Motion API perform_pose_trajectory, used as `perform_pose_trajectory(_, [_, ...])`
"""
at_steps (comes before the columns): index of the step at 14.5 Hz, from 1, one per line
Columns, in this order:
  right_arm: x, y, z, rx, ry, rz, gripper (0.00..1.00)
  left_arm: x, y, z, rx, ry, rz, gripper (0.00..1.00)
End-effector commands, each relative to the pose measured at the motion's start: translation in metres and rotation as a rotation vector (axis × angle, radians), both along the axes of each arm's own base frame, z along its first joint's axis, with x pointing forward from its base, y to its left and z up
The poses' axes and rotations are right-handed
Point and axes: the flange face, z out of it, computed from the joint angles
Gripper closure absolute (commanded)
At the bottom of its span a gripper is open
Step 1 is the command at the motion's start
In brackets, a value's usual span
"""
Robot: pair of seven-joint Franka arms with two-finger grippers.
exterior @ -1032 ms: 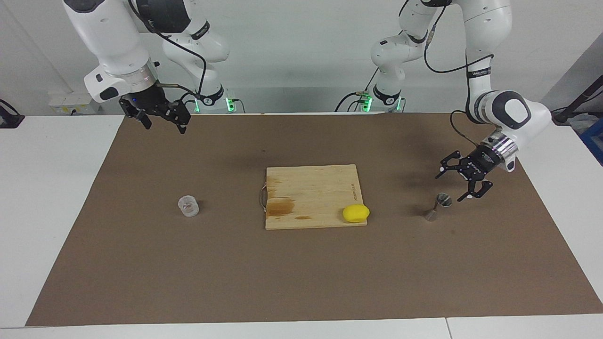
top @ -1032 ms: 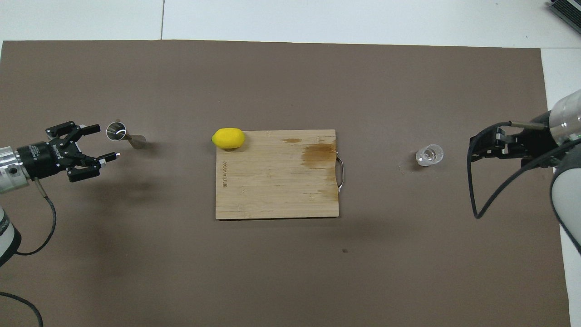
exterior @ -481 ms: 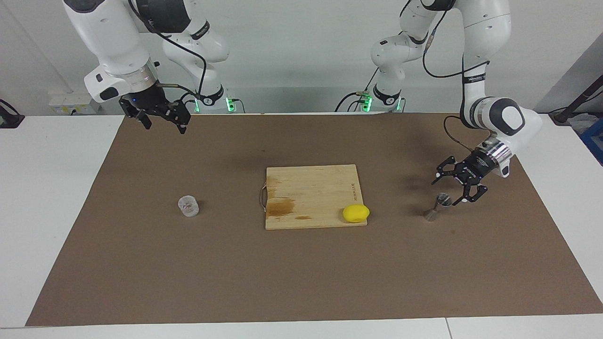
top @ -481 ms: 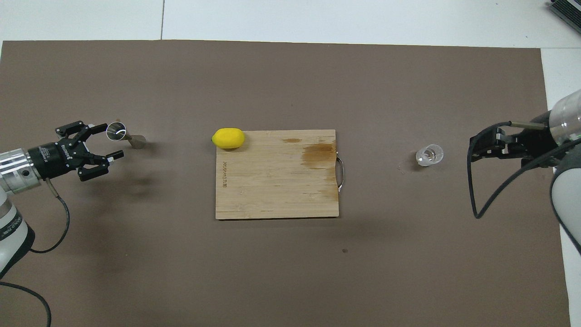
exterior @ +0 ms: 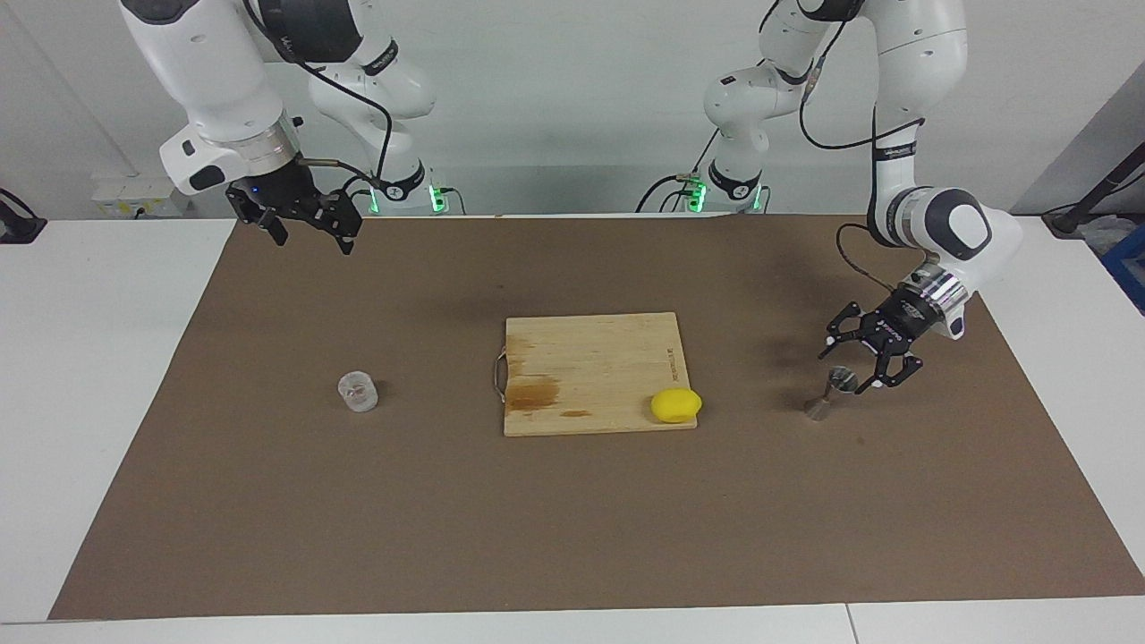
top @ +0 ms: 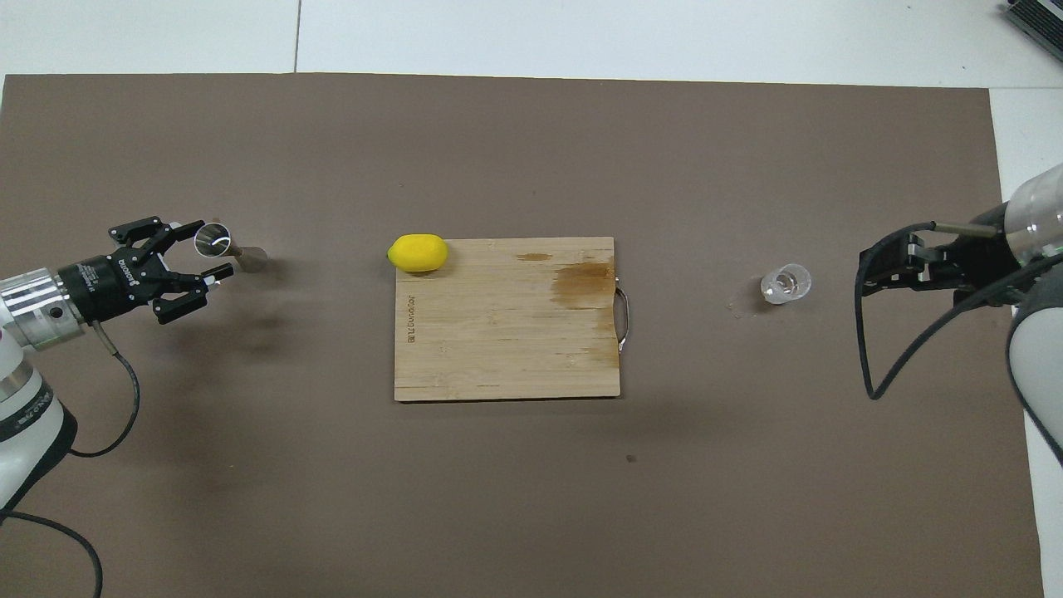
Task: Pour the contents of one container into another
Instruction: 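Close the left gripper around the small metal cup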
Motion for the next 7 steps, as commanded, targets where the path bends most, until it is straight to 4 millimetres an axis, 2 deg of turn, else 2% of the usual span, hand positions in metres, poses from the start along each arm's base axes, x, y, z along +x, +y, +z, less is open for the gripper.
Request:
perform_pose_trajectory(1, [-0.0067, -0.0037, 0.0017, -0.002, -0.003, 0.017, 0.01, -0.0001, -0.0023, -0.0037, 0.012, -0.014, 0.018, 0.25])
perform_pose_trajectory(7, [-0.0067, -0.0037, 0.0017, -0.002, -0.003, 0.017, 0.01, 0.0, 0.0013, -0.0049, 0.026, -0.013, 0.033, 0.31])
